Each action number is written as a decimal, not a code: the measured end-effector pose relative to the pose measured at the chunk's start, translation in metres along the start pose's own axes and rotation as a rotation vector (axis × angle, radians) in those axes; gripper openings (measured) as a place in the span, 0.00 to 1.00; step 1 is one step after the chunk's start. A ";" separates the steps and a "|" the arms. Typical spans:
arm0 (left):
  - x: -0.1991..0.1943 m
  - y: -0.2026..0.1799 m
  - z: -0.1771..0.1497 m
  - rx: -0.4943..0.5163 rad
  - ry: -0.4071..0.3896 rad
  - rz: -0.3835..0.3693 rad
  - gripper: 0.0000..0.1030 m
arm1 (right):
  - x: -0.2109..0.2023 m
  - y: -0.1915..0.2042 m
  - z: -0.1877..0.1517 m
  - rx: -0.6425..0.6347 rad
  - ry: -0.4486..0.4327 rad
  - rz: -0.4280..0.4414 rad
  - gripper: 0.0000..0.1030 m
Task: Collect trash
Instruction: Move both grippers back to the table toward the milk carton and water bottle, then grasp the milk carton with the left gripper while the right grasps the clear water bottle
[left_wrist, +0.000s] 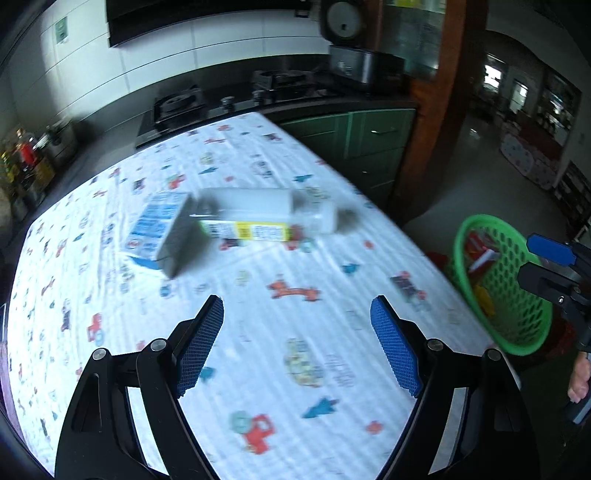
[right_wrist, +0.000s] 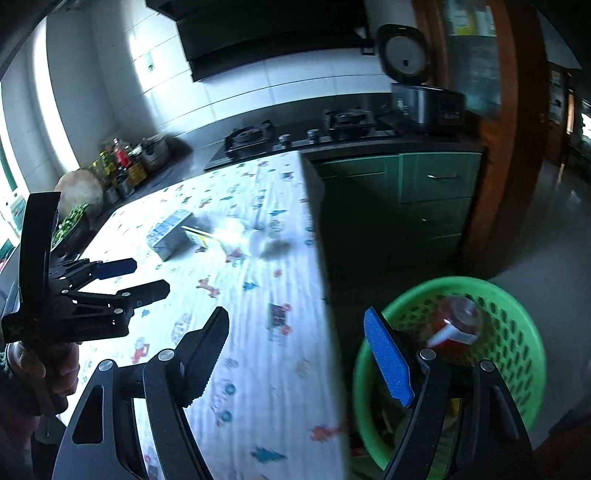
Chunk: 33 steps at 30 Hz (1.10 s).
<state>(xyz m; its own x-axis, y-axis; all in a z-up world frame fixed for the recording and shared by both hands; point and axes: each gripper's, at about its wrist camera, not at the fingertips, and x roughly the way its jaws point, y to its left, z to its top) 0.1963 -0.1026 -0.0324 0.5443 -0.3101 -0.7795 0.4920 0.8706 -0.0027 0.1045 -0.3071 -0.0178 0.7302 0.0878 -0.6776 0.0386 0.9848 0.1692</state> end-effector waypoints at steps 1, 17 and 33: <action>0.000 0.005 0.000 -0.005 0.001 0.005 0.78 | 0.004 0.003 0.002 -0.007 0.003 0.004 0.71; 0.014 0.090 0.008 -0.089 0.018 0.078 0.78 | 0.083 0.063 0.054 -0.179 0.074 0.080 0.71; 0.034 0.141 0.022 -0.117 0.034 0.112 0.78 | 0.174 0.099 0.091 -0.377 0.194 0.143 0.72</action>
<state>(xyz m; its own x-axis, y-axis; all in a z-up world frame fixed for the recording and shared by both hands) 0.2991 0.0011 -0.0461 0.5667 -0.1971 -0.8000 0.3463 0.9380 0.0143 0.2970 -0.2076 -0.0540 0.5672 0.2185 -0.7941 -0.3313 0.9432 0.0228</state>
